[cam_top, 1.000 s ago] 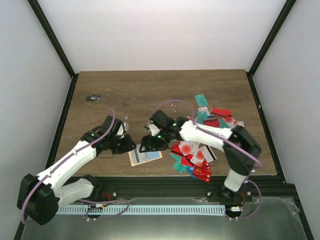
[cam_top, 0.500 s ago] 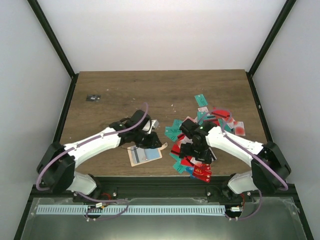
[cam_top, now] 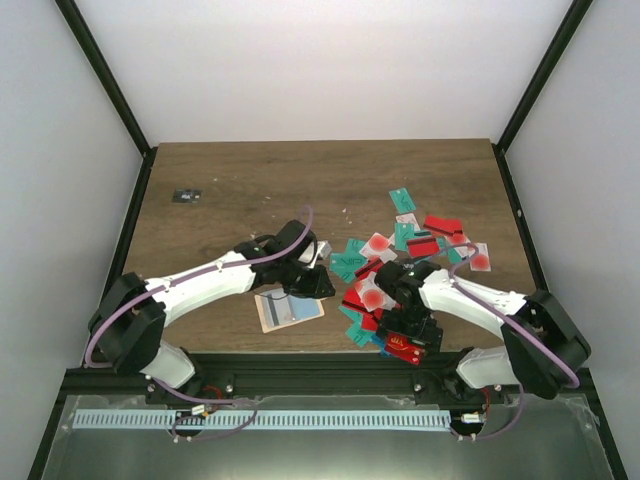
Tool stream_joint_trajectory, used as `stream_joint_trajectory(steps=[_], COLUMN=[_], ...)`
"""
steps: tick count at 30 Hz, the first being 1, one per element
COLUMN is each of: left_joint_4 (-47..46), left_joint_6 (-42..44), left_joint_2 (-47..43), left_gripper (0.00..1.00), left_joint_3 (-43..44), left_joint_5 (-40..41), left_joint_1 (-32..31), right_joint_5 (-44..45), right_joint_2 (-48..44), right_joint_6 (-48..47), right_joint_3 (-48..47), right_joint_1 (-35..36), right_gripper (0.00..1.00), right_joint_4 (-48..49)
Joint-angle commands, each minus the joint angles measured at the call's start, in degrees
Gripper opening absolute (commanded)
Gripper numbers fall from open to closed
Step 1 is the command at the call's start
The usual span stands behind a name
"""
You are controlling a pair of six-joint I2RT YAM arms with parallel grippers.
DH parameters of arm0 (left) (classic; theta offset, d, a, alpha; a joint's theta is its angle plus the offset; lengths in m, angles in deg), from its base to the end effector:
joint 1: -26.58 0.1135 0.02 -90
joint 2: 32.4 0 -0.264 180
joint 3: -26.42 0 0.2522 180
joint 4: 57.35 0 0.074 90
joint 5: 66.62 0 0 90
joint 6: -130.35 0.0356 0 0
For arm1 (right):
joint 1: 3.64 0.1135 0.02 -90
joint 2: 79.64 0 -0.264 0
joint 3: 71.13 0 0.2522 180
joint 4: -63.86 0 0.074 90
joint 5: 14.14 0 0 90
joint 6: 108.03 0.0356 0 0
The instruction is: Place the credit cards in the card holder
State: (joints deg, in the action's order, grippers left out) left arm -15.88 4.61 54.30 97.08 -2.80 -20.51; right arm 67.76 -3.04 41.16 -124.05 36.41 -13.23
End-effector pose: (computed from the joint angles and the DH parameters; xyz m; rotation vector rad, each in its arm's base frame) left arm 0.1955 -0.2334 0.2180 0.4706 2.7969 -1.0389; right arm 0.1264 0.1128 0.1617 -0.5032 -2.8679 0.0755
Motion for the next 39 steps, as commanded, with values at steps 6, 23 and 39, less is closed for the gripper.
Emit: stream_joint_trajectory(steps=[6,23,39], left_joint_4=[-0.9,-0.3,1.0], left_joint_6=[0.1,0.2,-0.7], left_joint_2=[-1.8,-3.7,-8.8], left_gripper=[0.18,0.18,0.18], left_joint_3=[-1.6,-2.4,-5.8], left_joint_5=[0.3,0.8,3.4], left_joint_1=[-0.5,-0.4,-0.4], right_joint_5=[-1.2,-7.7,-6.3], right_joint_2=[-0.7,0.5,8.2], right_joint_6=[3.0,3.8,2.2], right_joint_3=[2.0,7.2,-3.1], right_joint_1=[-1.6,-1.8,-1.8], right_gripper=[1.0,1.0,0.46], right_joint_4=[5.0,19.5,16.5])
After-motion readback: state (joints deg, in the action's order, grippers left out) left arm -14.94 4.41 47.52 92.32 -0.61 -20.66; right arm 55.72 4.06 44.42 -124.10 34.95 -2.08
